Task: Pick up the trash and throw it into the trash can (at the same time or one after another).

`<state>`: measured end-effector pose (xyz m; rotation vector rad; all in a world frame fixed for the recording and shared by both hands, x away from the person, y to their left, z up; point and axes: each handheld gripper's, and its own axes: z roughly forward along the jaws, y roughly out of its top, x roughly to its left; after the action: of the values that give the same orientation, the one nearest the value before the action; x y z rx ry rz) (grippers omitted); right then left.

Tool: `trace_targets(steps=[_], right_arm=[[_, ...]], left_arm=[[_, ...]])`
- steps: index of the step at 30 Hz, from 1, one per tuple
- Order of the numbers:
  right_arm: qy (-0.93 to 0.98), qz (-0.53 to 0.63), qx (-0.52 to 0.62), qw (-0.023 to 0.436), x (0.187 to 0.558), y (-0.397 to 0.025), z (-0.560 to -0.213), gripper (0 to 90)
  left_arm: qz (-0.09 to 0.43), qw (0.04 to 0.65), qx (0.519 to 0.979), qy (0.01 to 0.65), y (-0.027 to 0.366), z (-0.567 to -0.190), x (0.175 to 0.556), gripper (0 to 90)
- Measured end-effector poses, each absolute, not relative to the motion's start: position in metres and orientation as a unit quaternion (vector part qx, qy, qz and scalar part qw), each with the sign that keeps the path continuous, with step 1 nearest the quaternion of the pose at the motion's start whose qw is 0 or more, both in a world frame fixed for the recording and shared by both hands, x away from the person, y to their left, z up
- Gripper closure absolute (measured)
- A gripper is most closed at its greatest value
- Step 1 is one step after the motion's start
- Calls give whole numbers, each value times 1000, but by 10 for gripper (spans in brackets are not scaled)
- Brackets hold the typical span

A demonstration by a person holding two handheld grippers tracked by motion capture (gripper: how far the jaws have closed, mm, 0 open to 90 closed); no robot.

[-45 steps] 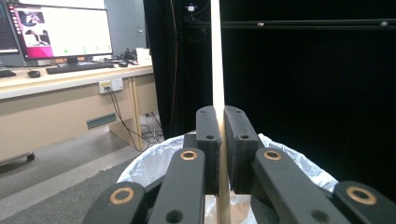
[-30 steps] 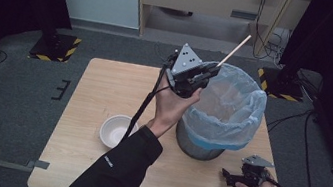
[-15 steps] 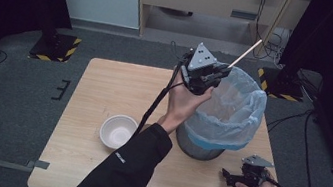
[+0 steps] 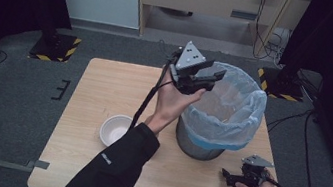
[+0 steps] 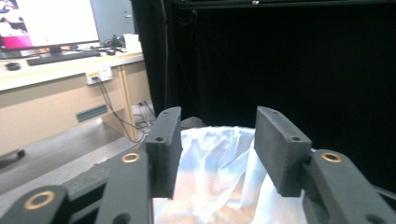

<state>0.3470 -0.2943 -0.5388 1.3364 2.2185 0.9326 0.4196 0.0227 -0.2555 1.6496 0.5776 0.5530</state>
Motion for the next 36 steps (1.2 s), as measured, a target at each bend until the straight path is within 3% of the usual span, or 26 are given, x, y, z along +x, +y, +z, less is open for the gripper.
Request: trace_targets(steps=[6,13,23,24,36], right_arm=[[790,332,478,192,347,-294,-539,9],[791,331,478,191,347,-294,-539,10],[791,331,478,191,347,-294,-539,10],[791,331,478,191,347,-294,-539,9],[791,331,478,191,347,-294,-539,10]], left_arm=[[262,598,707,271,71,-263,406,367],[283,570,708,307,132,-290,391,322],[277,497,720,397,211,-372,376,292],[270,476,724,419,225,-393,375,291],[230,400,732,502,260,-482,385,317]])
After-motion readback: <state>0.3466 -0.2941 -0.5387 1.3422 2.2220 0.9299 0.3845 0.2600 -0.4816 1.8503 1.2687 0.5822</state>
